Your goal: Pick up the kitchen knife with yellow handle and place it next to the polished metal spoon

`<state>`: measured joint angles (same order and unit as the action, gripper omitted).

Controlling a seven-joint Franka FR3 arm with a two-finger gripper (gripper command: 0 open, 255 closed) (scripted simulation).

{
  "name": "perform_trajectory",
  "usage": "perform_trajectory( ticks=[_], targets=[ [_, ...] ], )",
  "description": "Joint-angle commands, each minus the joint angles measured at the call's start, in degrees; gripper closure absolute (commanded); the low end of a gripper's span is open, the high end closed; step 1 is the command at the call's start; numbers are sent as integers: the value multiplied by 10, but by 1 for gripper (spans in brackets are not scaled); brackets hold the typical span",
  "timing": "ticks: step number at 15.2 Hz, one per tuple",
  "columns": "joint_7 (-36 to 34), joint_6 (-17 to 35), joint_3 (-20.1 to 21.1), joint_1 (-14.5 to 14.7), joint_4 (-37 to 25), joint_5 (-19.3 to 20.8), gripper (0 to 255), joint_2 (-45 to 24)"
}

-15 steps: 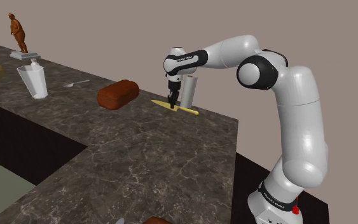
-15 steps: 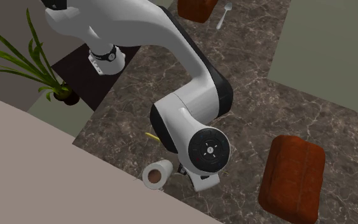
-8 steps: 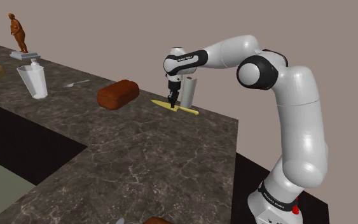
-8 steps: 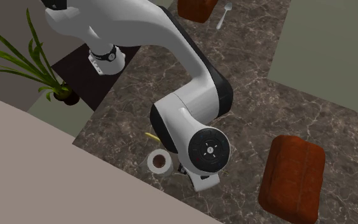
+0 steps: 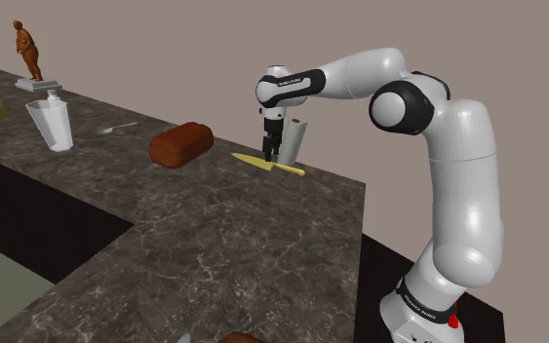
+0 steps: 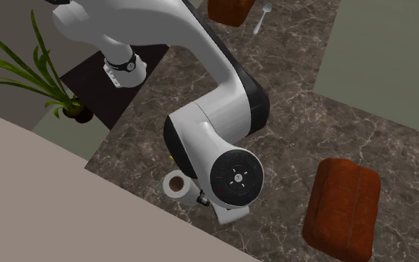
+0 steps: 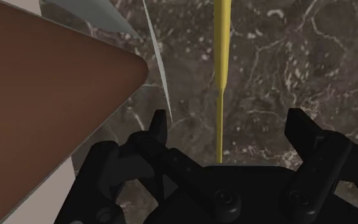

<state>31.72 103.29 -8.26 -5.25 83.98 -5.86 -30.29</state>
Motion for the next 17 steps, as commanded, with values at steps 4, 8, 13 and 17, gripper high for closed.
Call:
perform_trajectory(
  ticks=[4,8,13,17],
  targets=[
    [2,34,1,2,34,-1,0,-2],
    [2,45,1,2,44,-2,0,-3],
    [2,45,1,2,44,-2,0,-3],
    [2,46,1,2,44,-2,255,-4]
  ],
)
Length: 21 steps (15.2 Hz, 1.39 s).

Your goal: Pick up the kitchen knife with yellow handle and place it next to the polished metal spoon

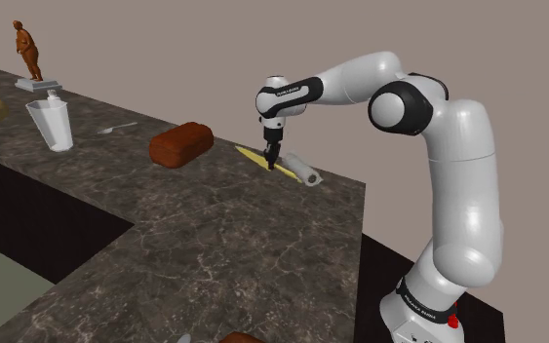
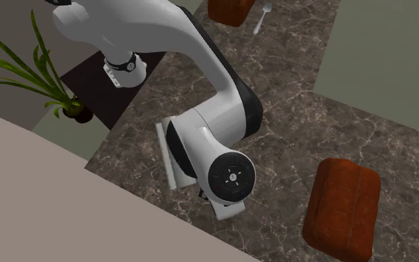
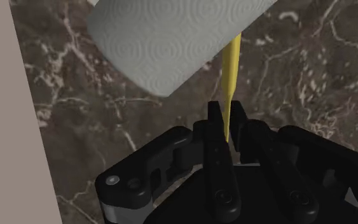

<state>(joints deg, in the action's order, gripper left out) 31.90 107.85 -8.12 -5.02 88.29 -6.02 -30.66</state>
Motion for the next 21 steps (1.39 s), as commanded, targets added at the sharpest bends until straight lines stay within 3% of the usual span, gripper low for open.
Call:
perform_trajectory(
  ticks=[1,6,7,11,21],
  targets=[
    [0,0,0,0,0,0,255,0],
    [0,0,0,0,0,0,255,0],
    [0,0,0,0,0,0,0,0],
    [-35,60,-17,18,100,28,0,101],
    [-32,112,-15,17,134,24,0,82]
  ],
)
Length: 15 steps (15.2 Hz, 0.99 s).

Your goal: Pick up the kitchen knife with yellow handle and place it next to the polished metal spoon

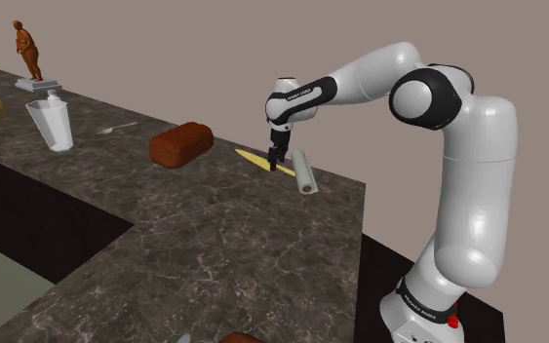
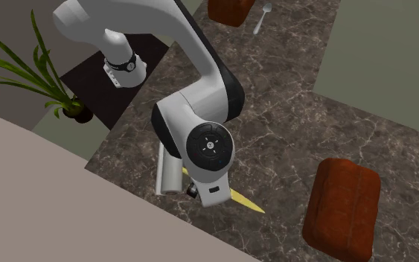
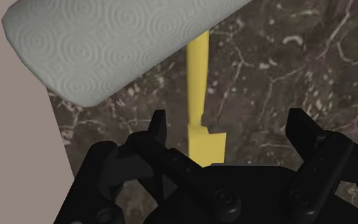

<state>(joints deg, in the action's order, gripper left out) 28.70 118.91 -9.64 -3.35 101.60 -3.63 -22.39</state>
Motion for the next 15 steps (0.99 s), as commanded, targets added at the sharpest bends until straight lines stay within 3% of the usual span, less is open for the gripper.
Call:
perform_trajectory(
  ticks=[1,5,6,15],
  targets=[
    [0,2,0,0,1,0,0,0],
    [0,2,0,0,1,0,0,0],
    [0,2,0,0,1,0,255,0],
    [0,2,0,0,1,0,255,0]
  ],
)
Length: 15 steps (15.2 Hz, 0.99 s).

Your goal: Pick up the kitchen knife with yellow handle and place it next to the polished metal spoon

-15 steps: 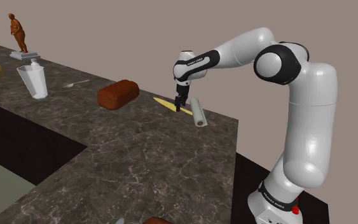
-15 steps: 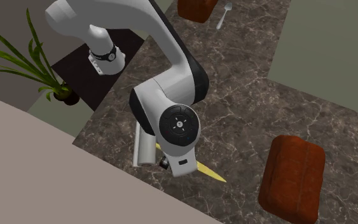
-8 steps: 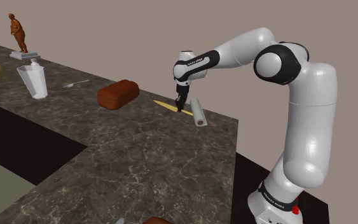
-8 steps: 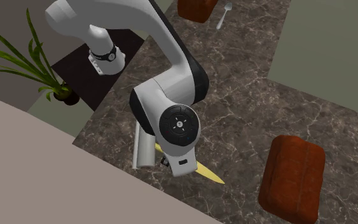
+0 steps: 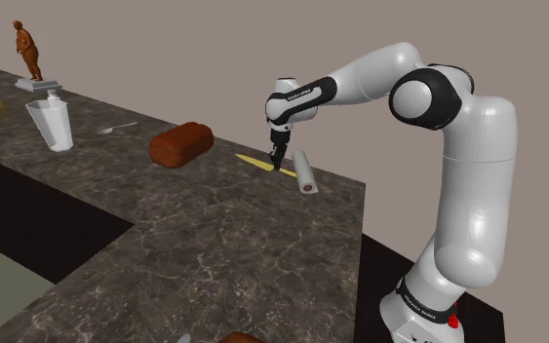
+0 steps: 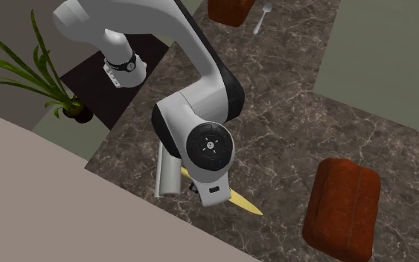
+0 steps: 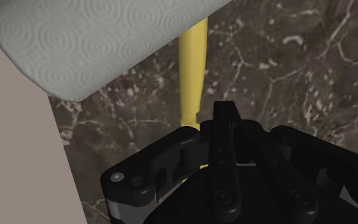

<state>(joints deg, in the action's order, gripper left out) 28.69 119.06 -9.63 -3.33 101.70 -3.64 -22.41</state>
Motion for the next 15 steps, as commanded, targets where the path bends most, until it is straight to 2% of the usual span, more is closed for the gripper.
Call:
perform_trajectory(
  ticks=[1,4,5,12,15],
  targets=[
    [0,0,0,0,0,0,0,0],
    [-27,-52,-22,11,-5,54,0,19],
    [-31,-59,-24,12,-6,61,0,22],
    [-29,-6,-24,9,30,59,0,5],
    [-29,-6,-24,9,30,59,0,5]
  ],
)
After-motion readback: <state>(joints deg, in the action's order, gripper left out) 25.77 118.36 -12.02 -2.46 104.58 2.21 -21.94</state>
